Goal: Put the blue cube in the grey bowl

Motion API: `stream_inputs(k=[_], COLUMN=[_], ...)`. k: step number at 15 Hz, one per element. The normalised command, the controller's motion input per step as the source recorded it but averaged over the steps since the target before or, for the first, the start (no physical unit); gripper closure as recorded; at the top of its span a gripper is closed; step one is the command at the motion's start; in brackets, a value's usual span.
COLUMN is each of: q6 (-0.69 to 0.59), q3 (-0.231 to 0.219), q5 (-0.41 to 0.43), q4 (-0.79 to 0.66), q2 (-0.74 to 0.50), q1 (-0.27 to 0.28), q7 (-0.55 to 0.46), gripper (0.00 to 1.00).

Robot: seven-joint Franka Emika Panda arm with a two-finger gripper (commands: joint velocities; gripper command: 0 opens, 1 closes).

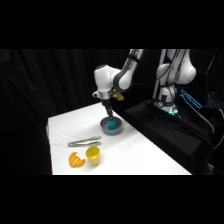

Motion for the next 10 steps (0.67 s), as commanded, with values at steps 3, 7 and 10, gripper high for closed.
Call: stream_inputs(k=[3,7,10], q6=[-0.53,-0.50,-0.37], q3=[-0.014,0.002,0.016], q5=[-0.061,-0.068,-0.116], q4=[0.16,0.25,0.25], q2=[-0.34,-0.23,-0.17], q1=[0.005,0.026,0.044], q7=[-0.13,-0.11,-0.02], gripper=[0.00,0.00,0.00])
